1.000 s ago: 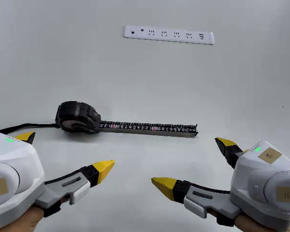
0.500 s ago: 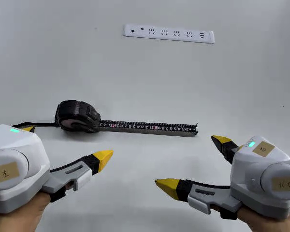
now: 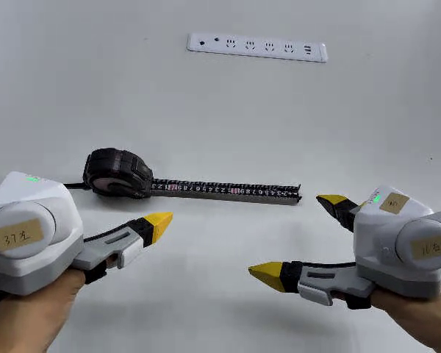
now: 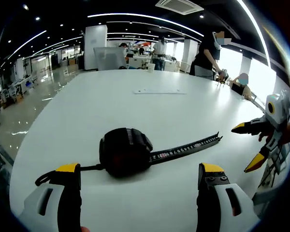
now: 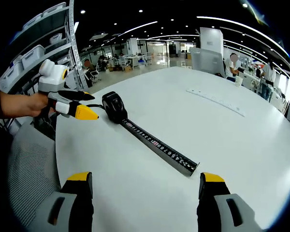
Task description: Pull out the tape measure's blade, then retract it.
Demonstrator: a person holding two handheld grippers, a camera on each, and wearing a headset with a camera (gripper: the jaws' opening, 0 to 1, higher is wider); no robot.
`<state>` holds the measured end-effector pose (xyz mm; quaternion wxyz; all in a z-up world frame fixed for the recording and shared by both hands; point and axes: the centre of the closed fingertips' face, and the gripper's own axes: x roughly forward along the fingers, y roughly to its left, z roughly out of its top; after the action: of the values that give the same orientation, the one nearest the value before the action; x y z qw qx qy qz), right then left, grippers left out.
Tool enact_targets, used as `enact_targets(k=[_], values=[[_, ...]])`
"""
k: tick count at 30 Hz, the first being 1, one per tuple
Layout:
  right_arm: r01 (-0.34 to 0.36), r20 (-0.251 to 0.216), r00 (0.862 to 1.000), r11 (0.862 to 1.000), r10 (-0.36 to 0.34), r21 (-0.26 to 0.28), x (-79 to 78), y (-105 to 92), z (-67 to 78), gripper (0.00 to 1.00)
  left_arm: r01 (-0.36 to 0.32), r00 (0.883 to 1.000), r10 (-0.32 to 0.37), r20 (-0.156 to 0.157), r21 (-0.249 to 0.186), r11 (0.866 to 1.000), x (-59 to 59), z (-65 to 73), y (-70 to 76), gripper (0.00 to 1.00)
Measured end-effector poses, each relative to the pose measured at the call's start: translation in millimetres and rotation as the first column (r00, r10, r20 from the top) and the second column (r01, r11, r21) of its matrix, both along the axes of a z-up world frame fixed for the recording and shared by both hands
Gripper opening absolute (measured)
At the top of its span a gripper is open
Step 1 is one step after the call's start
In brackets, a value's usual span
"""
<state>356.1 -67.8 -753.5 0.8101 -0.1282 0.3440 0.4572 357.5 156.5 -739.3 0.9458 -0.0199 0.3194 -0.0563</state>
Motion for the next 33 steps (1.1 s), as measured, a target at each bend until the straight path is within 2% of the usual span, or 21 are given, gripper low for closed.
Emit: enact_targets(k=[6,17,33], values=[[-0.035,-0.009,0.999,0.999,0.035,-0.017,5.9,-4.5,-4.7,0.87,-0.007,1.0,0.007,-0.004,0.001,1.0,3.6,-2.0,-0.5,0.99],[-0.084,0.005,0.996,0.996,0.085,-0.038,20.4,-10.0,-9.6,0.78,-0.019,1.0,0.019,-0.012,0.001,1.0,12.6,-6.8,0.6,0.99],[-0.158,0.02,0.987,0.984,0.16,-0.081,44.7,-16.8,-21.0,0.58,-0.04,0.999,0.04,-0.026,0.009,0.999,24.4,-13.2,5.9,0.86]])
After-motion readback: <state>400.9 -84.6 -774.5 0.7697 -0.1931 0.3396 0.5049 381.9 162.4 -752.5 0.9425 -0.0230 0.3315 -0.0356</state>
